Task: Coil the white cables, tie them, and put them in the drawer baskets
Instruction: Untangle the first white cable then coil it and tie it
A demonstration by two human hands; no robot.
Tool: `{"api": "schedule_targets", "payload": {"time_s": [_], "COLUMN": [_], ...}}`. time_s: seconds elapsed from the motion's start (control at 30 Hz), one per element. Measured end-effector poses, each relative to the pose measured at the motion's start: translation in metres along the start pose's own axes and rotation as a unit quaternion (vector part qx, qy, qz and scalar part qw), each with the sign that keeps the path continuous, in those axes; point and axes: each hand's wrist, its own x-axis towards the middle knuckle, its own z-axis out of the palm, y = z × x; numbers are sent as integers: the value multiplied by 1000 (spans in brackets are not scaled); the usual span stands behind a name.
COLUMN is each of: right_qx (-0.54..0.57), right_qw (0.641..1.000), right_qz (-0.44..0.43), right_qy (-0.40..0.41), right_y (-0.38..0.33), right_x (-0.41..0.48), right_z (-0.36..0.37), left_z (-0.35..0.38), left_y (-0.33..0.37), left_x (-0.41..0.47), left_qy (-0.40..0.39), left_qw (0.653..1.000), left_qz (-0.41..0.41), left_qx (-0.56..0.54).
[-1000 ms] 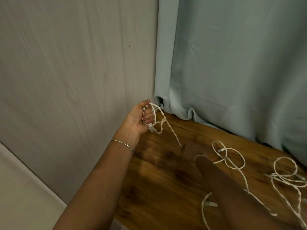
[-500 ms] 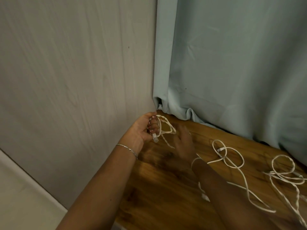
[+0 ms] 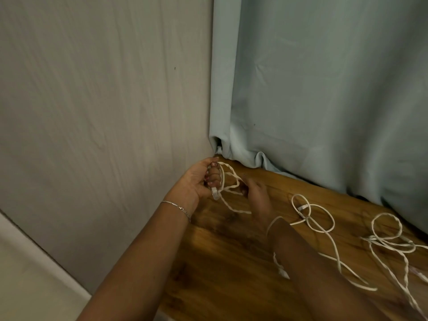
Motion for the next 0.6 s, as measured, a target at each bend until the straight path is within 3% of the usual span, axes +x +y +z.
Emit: {"api": "schedule_targets", "payload": {"time_s": [0.2,0.4,0.6], "right_qx": [-111,-315,-371], "right_qw": [993,946,919], "right_qz": [-23,-20,-83], "right_qy": [-17,-70,-107], "right_y": [4,27,44], "right_x": [12,27,28], "right_z": [-11,-36,-42], "left_z": [9,14,20], "left_y": [-1,12,16], "left_x": [2,0,5], "left_qy": [-6,-18,-20], "left_qw": [1000,1000,1000], "left_qz": [-4,10,19], "left_qx": [11,-14,-9]}}
